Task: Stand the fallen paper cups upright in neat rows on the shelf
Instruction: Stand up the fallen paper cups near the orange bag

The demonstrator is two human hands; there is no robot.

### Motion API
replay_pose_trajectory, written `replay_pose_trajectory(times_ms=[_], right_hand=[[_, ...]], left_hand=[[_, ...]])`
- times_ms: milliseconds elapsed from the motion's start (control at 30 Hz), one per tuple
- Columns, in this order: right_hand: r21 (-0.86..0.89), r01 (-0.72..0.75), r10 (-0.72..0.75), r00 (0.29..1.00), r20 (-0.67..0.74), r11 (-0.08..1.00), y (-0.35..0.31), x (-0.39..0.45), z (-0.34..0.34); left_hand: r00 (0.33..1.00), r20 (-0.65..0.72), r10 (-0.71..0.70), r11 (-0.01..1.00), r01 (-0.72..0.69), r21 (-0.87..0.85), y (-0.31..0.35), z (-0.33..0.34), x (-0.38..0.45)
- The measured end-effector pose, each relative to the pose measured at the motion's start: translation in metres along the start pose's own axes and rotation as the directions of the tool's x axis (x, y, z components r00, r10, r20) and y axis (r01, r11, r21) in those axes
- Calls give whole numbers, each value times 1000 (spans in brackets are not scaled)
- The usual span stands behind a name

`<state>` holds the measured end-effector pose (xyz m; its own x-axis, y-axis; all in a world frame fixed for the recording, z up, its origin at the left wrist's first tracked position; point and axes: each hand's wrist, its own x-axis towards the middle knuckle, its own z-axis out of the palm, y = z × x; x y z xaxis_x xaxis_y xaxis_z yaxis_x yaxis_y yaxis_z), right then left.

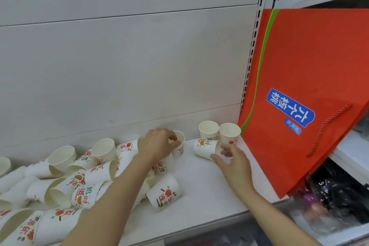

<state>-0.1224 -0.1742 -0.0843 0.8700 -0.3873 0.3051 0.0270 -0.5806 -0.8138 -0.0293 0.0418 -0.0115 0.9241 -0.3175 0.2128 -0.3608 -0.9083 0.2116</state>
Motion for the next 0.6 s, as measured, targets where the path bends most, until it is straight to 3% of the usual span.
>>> replay_pose_trajectory(times_ms=[67,300,367,433,600], right_hand=[[18,-100,99,994,48,995,-4,-4,13],[80,-194,197,980,-34,978,-24,3,41],[14,-112,113,990,-87,994,-26,0,38],[-138,47,-70,983,-169,989,-24,-3,28],[-409,246,-361,903,-233,879,-9,0,-7]], left_hand=[[1000,-21,6,999,-5,46,10,-3,-6],[995,32,96,991,-99,93,7,11,-5],[992,-22,124,992,-123,26,2,16,-5],[983,-74,166,983,-171,-73,1,20,-4],[985,21,170,934,-154,-323,18,24,-1]])
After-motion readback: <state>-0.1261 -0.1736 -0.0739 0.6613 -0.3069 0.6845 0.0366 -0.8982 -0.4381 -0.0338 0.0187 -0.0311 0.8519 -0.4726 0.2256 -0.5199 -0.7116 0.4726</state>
